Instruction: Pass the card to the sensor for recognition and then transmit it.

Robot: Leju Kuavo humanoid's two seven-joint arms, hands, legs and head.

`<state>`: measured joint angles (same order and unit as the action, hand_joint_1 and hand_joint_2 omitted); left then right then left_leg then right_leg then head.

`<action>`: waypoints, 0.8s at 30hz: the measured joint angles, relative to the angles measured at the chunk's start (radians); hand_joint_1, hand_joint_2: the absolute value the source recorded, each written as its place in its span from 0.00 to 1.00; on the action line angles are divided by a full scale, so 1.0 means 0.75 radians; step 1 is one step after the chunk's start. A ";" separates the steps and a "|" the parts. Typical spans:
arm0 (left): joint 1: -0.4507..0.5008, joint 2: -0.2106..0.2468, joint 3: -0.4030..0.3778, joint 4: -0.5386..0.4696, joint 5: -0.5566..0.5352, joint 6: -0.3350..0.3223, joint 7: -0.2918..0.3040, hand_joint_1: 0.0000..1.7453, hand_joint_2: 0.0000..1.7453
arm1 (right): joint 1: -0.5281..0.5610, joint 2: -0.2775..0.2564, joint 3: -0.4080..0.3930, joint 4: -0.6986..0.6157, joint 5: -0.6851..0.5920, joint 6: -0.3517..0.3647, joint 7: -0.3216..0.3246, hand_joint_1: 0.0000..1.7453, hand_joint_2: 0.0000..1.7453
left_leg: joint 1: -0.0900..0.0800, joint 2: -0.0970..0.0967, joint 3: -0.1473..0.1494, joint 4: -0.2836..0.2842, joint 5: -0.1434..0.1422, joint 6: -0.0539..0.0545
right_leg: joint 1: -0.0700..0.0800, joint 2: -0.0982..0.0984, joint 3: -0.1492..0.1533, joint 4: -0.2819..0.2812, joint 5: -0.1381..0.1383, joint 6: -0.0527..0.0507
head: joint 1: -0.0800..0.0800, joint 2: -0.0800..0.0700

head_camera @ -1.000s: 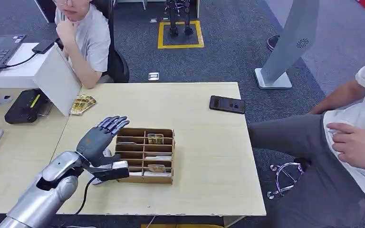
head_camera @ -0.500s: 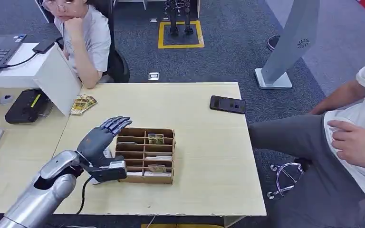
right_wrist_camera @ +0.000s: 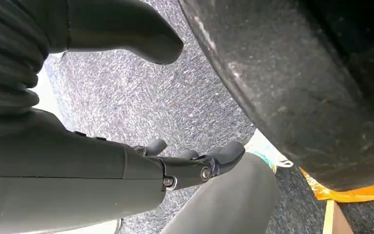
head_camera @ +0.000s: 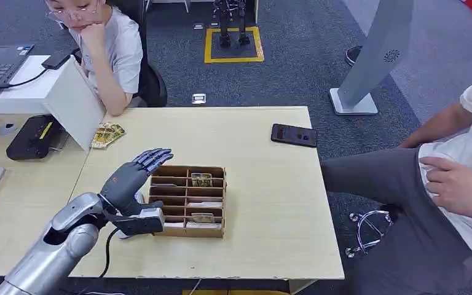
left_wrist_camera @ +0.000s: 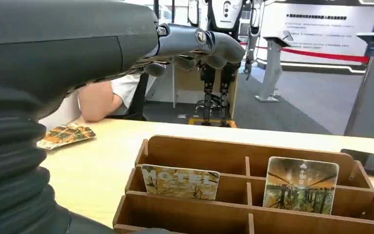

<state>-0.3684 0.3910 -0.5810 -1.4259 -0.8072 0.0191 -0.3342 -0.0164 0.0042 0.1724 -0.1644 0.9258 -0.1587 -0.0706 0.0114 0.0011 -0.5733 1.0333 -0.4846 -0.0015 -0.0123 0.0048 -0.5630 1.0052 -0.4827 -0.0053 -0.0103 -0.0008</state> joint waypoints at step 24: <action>0.005 -0.029 -0.002 0.039 -0.079 0.017 0.069 0.00 1.00 | -0.002 0.010 -0.001 -0.001 0.025 0.003 0.007 0.00 1.00 | 0.000 0.000 0.000 0.000 0.000 0.000 | 0.000 0.000 -0.001 0.000 0.000 0.000 | 0.000 0.000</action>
<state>-0.3649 0.3693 -0.5821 -1.3970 -0.8663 0.0316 -0.2823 -0.0177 0.0118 0.1720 -0.1648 0.9445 -0.1568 -0.0656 0.0113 0.0012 -0.5733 1.0333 -0.4846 -0.0015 -0.0122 0.0050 -0.5636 1.0052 -0.4827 -0.0053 -0.0103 -0.0008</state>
